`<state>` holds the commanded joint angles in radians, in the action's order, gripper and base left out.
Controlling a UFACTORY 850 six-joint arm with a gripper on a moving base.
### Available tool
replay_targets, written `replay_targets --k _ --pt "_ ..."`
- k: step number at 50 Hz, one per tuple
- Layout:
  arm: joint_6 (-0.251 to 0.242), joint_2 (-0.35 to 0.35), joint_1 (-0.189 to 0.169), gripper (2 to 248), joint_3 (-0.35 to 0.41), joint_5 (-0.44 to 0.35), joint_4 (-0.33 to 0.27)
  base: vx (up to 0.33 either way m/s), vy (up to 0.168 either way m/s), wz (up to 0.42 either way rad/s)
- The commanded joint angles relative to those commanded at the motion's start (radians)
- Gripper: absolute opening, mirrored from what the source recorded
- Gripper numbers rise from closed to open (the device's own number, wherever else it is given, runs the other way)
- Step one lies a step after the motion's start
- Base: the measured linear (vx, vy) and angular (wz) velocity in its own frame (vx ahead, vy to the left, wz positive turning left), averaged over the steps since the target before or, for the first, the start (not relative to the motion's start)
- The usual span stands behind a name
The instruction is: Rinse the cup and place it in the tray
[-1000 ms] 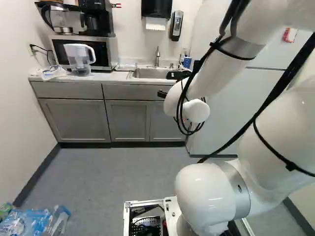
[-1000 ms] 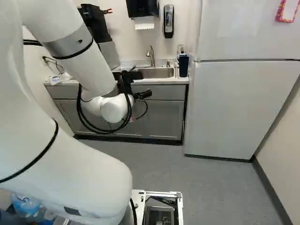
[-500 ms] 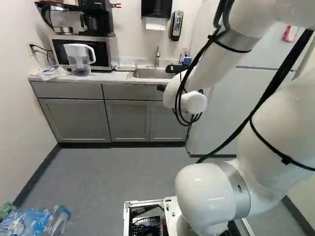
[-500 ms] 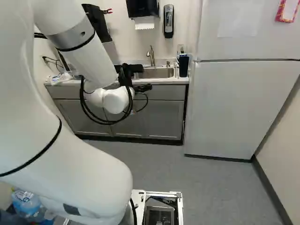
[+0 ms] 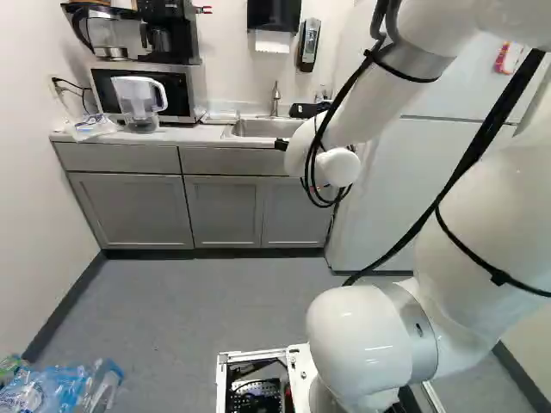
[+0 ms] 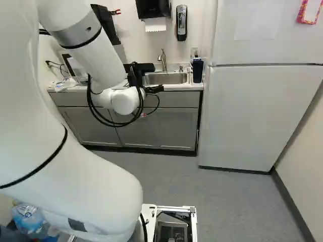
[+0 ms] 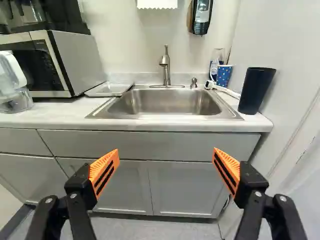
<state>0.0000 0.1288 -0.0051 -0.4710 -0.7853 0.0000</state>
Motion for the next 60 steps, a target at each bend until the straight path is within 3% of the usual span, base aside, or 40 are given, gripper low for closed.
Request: replay_targets --k 60 --pt "0.0 0.034 0.0 247 -0.104 0.154 0.0 0.0 0.0 0.0"
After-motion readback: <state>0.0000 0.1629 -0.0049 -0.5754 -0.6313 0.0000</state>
